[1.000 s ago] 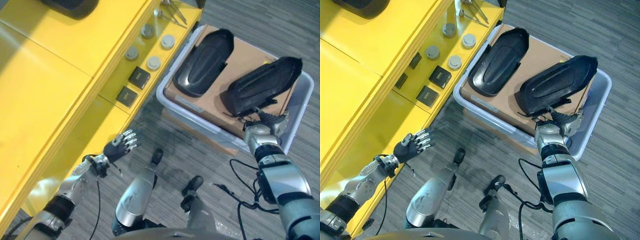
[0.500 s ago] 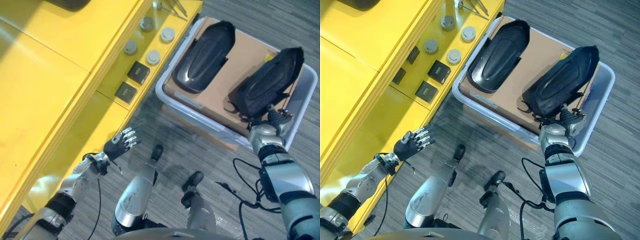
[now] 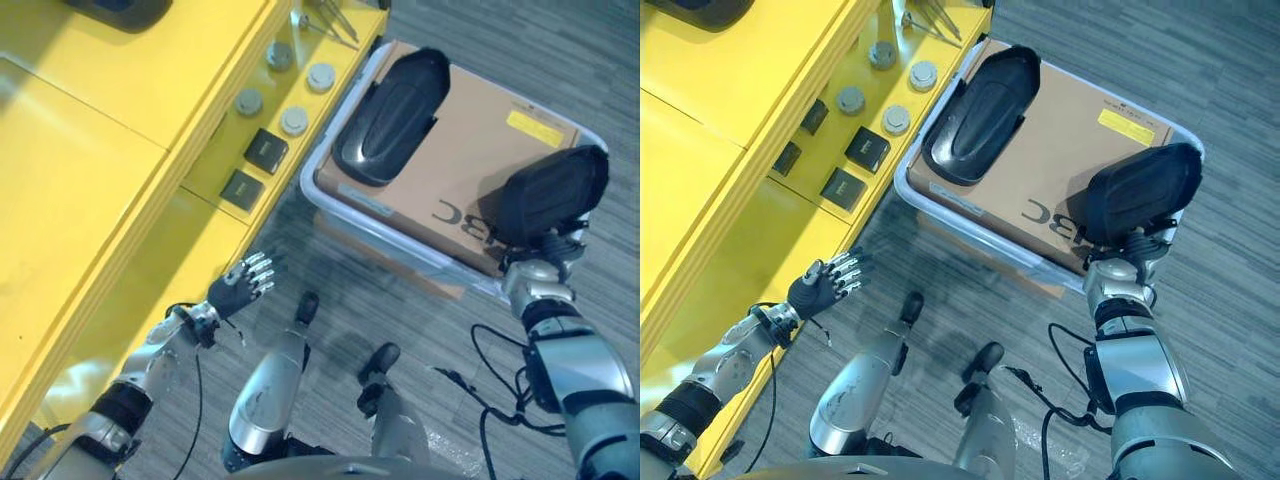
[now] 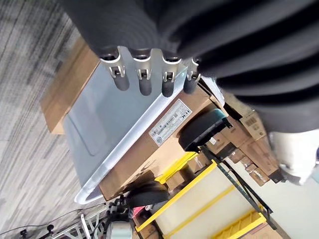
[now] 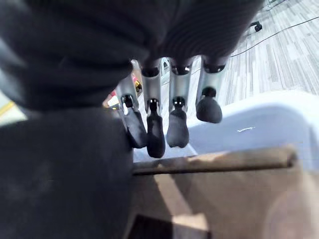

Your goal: Move parts from the plastic box to the shelf.

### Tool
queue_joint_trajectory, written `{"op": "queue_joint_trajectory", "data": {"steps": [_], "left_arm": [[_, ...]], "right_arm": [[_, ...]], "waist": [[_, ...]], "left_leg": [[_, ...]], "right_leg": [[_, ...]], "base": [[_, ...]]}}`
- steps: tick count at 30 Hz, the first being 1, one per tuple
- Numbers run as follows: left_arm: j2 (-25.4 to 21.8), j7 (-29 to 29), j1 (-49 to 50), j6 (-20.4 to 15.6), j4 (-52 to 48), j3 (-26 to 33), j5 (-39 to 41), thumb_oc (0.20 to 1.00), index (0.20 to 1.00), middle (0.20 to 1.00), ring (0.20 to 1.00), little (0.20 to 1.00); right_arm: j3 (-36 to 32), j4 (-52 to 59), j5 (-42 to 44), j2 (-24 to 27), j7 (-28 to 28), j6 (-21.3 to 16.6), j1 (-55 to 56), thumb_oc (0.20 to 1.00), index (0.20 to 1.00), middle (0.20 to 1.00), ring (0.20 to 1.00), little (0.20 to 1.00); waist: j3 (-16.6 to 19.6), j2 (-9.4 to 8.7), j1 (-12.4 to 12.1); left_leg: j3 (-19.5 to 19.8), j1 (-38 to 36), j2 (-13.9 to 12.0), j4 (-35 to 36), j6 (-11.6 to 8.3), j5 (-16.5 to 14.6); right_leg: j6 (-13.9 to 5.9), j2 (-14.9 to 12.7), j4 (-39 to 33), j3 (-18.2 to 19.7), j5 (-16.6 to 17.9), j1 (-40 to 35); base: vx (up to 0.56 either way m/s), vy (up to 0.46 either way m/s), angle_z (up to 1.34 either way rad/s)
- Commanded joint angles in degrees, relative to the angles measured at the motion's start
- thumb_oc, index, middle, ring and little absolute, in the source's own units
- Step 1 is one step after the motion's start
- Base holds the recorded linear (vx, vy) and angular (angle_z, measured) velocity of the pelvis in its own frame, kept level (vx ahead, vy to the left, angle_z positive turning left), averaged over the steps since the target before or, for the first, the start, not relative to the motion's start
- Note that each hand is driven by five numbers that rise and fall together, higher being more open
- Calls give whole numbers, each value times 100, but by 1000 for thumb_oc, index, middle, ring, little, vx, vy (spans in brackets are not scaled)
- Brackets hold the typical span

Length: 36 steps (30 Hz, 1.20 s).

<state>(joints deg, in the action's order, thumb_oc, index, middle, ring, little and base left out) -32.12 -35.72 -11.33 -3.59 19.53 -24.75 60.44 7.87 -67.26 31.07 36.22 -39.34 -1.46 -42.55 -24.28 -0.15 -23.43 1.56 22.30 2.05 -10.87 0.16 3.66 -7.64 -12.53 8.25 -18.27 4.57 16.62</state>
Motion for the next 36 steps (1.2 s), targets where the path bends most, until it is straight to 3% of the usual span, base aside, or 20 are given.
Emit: {"op": "queue_joint_trajectory", "data": {"steps": [1, 4, 8, 10, 11, 14, 16, 18, 20, 27, 32, 36], "left_arm": [[7, -335, 259, -102, -405, 75, -22, 1000, 1000, 1000, 1000, 1000], [-29, -315, 356, -4, -651, 197, -61, 1000, 1000, 1000, 1000, 1000], [102, 243, 550, 494, -1161, 536, -149, 1000, 1000, 1000, 1000, 1000], [138, 362, 589, 694, -1240, 626, -164, 1000, 1000, 1000, 1000, 1000], [253, 607, 656, 1183, -1318, 789, -143, 1000, 1000, 1000, 1000, 1000], [438, 685, 746, 1653, -1441, 1004, -406, 1000, 1000, 1000, 1000, 1000], [534, 1131, 755, 2061, -1520, 1089, -539, 1000, 1000, 1000, 1000, 1000], [572, 1295, 714, 2153, -1458, 1109, -704, 1000, 1000, 1000, 1000, 1000], [698, 1457, 531, 2782, -1329, 1067, -1038, 1000, 1000, 1000, 1000, 1000], [1023, 2013, -182, 3771, -461, 703, -510, 1000, 1000, 1000, 1000, 1000], [1377, 2623, -656, 3883, -47, 386, 393, 1000, 1000, 1000, 1000, 1000], [1799, 3255, -1020, 3490, 139, 219, 1266, 1000, 1000, 1000, 1000, 1000]], "right_arm": [[253, 680, -413, 164, 132, -313, 322, 200, 200, 200, 200, 200], [280, 1144, -535, 126, 165, -227, 554, 200, 200, 200, 200, 200], [262, 2309, -1359, 7, 553, 295, 1041, 200, 200, 200, 200, 200], [268, 2532, -1497, 0, 694, 435, 1124, 200, 200, 200, 200, 200], [269, 2865, -1949, -25, 941, 582, 1317, 200, 200, 200, 200, 200], [304, 3318, -2240, -37, 1267, 819, 1547, 200, 200, 200, 200, 200], [332, 3545, -2461, -76, 1506, 917, 1681, 200, 200, 200, 200, 200], [386, 3682, -2552, -92, 1639, 1016, 1717, 200, 200, 200, 200, 200], [509, 3852, -2757, -119, 1944, 1141, 1743, 200, 200, 200, 200, 200], [1024, 4090, -3187, -178, 2554, 1132, 1599, 200, 200, 200, 200, 200], [1434, 4122, -3359, -263, 2881, 1015, 1413, 200, 200, 200, 200, 200], [1820, 4158, -3528, -426, 3158, 857, 1266, 200, 200, 200, 200, 200]], "waist": [[310, -84, -79], [458, -164, -63], [993, -329, -1], [1086, -341, 11], [1257, -355, 35], [1509, -360, 93], [1681, -337, 151], [1778, -320, 208], [1957, -262, 318], [2192, -136, 672], [2254, -129, 878], [2279, -157, 1025]], "left_leg": [[645, 31, 227, 265, 188, -323], [706, -178, 205, 350, 157, -340], [816, -764, 154, 665, 87, -347], [823, -863, 146, 720, 71, -342], [840, -1040, 143, 823, 53, -342], [815, -1261, 112, 923, 27, -324], [776, -1427, 82, 1015, 11, -299], [725, -1543, 61, 1082, -1, -282], [649, -1724, 15, 1179, -25, -246], [383, -2084, -85, 1317, -67, -221], [202, -2201, -146, 1327, -85, -243], [48, -2261, -208, 1296, -123, -273]], "right_leg": [[-601, -167, 336, -41, -236, -77], [-588, -126, 196, -36, -241, -314], [-544, 18, -164, 142, -287, -893], [-540, 33, -211, 179, -299, -979], [-532, 69, -318, 268, -309, -1131], [-511, 79, -416, 395, -315, -1305], [-501, 93, -463, 493, -329, -1411], [-497, 100, -491, 551, -336, -1481], [-489, 125, -556, 702, -351, -1607], [-503, 134, -609, 923, -380, -1819], [-498, 142, -634, 1008, -389, -1879], [-480, 154, -683, 1055, -373, -1917]], "base": [[67, -118, 1], [73, -99, -2], [130, -82, -4], [111, -10, -4], [102, -7, -1], [124, 21, -2], [106, 45, -2], [94, 51, -13], [104, 58, -16], [61, 25, -13], [23, -15, -13], [18, -28, -13]]}}
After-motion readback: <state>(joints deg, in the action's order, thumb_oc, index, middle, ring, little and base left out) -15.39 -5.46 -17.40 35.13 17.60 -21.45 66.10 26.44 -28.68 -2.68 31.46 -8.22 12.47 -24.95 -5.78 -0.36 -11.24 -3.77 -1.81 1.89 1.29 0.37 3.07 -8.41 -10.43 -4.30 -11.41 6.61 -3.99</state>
